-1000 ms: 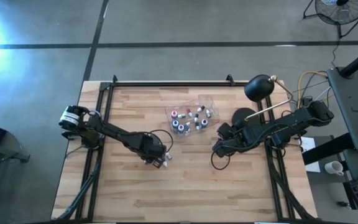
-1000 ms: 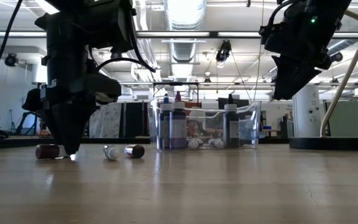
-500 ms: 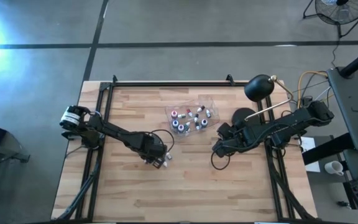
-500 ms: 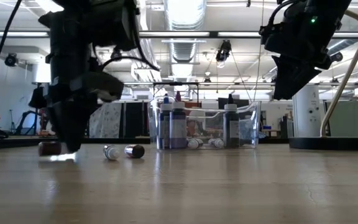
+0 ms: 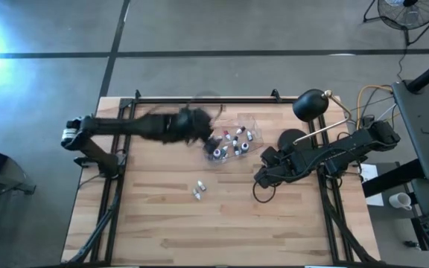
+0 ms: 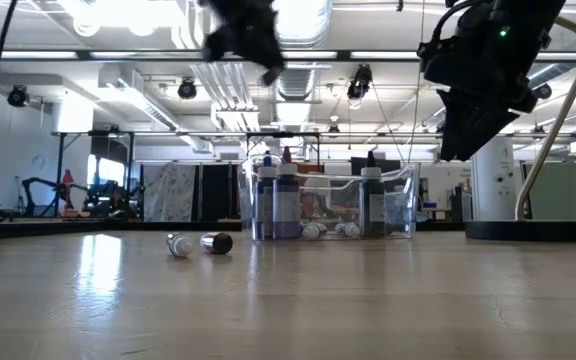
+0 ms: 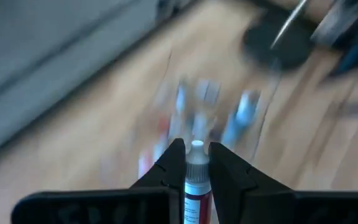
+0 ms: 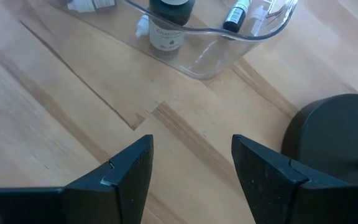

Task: Pick & Place food coloring
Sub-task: Put the small orange food coloring bottle into the transparent bin, then put the small green food coloring bottle into the transparent bin

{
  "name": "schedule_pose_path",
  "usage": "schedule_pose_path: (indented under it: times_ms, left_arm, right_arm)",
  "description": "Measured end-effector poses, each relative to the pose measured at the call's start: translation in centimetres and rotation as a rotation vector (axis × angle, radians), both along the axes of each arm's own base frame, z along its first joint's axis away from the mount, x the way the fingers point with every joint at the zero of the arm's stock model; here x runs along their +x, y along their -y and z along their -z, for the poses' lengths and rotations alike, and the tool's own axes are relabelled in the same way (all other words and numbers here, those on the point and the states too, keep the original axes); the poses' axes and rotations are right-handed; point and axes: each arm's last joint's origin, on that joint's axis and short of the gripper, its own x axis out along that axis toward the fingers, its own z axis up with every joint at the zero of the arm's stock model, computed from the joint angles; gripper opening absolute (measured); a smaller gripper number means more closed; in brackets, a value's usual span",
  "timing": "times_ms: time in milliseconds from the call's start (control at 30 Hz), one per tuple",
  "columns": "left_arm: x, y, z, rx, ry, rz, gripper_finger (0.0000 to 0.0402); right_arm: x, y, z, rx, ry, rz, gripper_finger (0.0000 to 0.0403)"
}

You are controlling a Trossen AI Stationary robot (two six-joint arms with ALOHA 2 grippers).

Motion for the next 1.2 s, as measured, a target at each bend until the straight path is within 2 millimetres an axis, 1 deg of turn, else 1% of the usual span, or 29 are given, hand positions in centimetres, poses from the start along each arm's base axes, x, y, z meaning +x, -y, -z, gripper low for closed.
schedule_pose_path:
  times_ms: [67, 100, 200, 267, 333, 433, 500, 600, 700, 800, 867, 933, 1033, 1133, 1200]
  left_arm:
    - [1.5, -2.1, -1.4, 0.046, 0.096, 0.068, 0.0031]
    - [2.3, -3.1, -1.8, 0.052, 0.139, 0.095, 0.0037]
    - [4.6, -5.4, -1.2, 0.067, 0.159, 0.153, 0.0068]
    - [5.6, -6.2, -0.1, 0.051, 0.086, 0.161, 0.0098]
    - [5.9, -6.6, 0.6, 0.023, 0.001, 0.148, 0.0129]
    - [5.2, -6.4, 0.5, 0.008, -0.146, 0.145, 0.0164]
    - [4.3, -5.2, -0.4, 0.052, -0.211, 0.231, 0.0177]
    - [2.6, -2.5, -1.4, 0.113, -0.298, 0.471, 0.0182]
    - [0.8, -0.1, -0.7, 0.104, -0.376, 0.694, 0.0182]
    - [-0.5, 1.7, 1.8, 0.035, -0.426, 0.856, 0.0183]
    - [-1.4, 3.0, 4.1, -0.023, -0.466, 0.972, 0.0183]
    - [-1.8, 4.5, 6.4, -0.043, -0.479, 1.077, 0.0183]
    - [-2.4, 7.0, 9.6, 0.039, -0.477, 1.244, 0.0183]
    - [-2.3, 9.9, 11.6, 0.242, -0.397, 1.427, 0.0183]
    - [-2.2, 11.2, 12.7, 0.347, -0.364, 1.465, 0.0183]
  right_arm:
    - [0.0, 0.0, 0.0, 0.004, 0.006, 0.012, 0.0210]
    - [0.0, 0.0, 0.0, 0.006, 0.008, 0.017, 0.0210]
    - [0.0, 0.0, 0.0, 0.012, 0.016, 0.036, 0.0210]
    - [0.0, 0.0, 0.0, 0.021, 0.024, 0.056, 0.0210]
    - [-0.1, 0.0, 0.0, 0.028, 0.033, 0.078, 0.0210]
    - [-0.1, 0.0, 0.0, 0.038, 0.047, 0.106, 0.0210]
    - [-0.1, 0.0, 0.0, 0.040, 0.051, 0.113, 0.0210]
    - [0.0, 0.0, 0.0, 0.037, 0.049, 0.106, 0.0210]
    - [0.0, 0.0, 0.0, 0.018, 0.039, 0.073, 0.0210]
    - [0.0, 0.1, 0.1, -0.010, 0.023, 0.037, 0.0210]
    - [0.0, 0.1, 0.1, -0.024, 0.016, 0.026, 0.0210]
    - [0.0, 0.1, 0.1, -0.027, 0.014, 0.020, 0.0210]
    - [0.0, 0.1, 0.1, -0.023, 0.012, 0.018, 0.0210]
    - [-0.1, 0.0, 0.1, -0.009, 0.004, 0.011, 0.0210]
    - [-0.1, 0.0, 0.2, 0.011, -0.011, -0.006, 0.0210]
